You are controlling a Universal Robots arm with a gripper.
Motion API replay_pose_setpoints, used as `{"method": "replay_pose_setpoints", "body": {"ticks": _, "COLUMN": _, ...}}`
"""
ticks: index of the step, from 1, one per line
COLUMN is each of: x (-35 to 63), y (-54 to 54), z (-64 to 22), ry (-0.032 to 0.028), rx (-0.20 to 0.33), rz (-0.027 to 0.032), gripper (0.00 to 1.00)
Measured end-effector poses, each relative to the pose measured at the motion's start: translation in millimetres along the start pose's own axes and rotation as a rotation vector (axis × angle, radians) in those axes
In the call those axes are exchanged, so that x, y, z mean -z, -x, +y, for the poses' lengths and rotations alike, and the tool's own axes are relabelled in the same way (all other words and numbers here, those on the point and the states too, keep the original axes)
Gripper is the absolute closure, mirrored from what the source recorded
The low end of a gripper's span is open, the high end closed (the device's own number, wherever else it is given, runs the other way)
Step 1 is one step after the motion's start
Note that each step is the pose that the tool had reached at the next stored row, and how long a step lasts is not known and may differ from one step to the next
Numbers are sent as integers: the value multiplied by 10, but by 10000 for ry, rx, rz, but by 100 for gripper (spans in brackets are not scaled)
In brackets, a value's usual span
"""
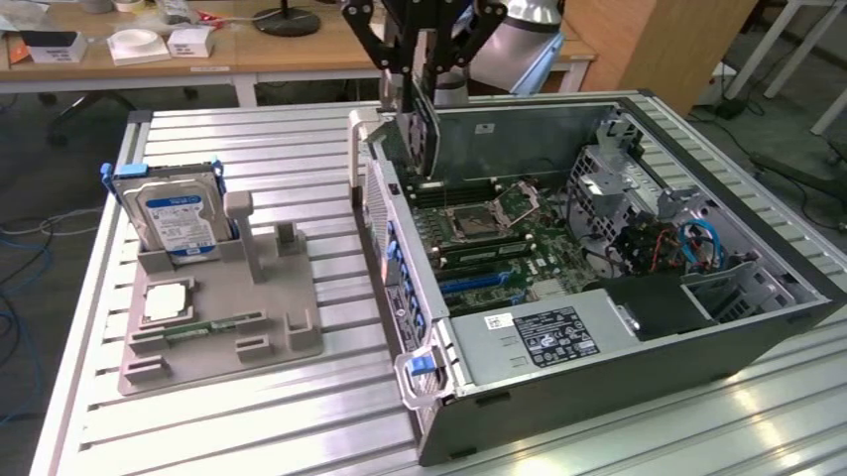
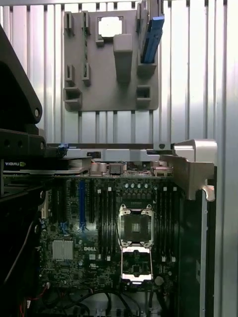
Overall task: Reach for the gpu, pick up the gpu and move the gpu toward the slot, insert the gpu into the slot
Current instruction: 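Pick up the gpu and move the gpu toward the slot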
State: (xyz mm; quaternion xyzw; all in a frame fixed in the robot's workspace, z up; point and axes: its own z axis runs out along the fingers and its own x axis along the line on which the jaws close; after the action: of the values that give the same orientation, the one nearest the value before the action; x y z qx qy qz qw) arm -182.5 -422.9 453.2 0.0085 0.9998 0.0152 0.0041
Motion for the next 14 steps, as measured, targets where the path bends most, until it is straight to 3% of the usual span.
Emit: {"method": "replay_pose_setpoints", "body": {"ticks": 14, "x": -20, "y": 445, "z": 1, "ry": 0, "rx": -11, "rz": 0, "gripper": 74}}
